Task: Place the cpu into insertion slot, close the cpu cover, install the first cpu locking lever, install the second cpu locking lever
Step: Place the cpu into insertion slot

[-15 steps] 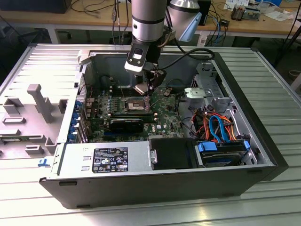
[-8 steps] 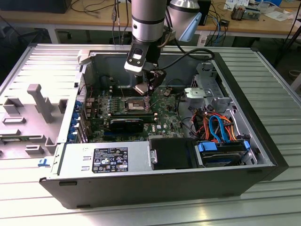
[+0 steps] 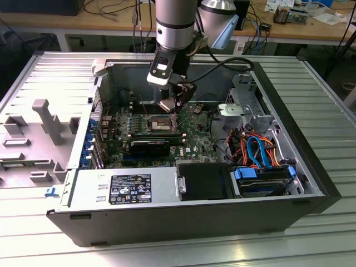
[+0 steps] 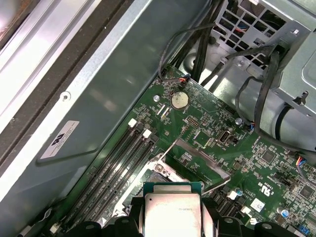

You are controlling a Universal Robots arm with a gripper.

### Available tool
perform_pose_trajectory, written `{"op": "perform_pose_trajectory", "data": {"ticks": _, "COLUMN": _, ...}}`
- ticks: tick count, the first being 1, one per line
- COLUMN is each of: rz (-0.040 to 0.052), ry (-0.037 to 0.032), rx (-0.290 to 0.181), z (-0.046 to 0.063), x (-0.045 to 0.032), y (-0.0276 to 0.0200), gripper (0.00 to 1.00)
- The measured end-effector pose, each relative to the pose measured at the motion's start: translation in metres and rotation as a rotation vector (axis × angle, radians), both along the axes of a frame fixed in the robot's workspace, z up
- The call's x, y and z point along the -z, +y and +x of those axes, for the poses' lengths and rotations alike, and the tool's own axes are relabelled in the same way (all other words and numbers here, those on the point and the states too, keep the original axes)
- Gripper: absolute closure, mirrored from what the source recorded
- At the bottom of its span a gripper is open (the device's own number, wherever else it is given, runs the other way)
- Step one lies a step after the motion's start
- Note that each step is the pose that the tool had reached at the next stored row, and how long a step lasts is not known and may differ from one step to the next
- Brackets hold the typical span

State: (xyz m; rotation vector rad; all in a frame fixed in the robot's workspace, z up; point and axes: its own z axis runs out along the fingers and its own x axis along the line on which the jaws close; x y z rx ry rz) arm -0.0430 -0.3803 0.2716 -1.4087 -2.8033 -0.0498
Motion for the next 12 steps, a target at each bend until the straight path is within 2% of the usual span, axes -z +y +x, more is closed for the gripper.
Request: {"op": "perform_pose_trajectory", "data": {"ticks": 12, "rz": 0.0001, "ry": 0.0000, "rx": 0.007, "z": 0.0000, "x": 0.0004, "y": 0.0000, "gripper": 0.46}}
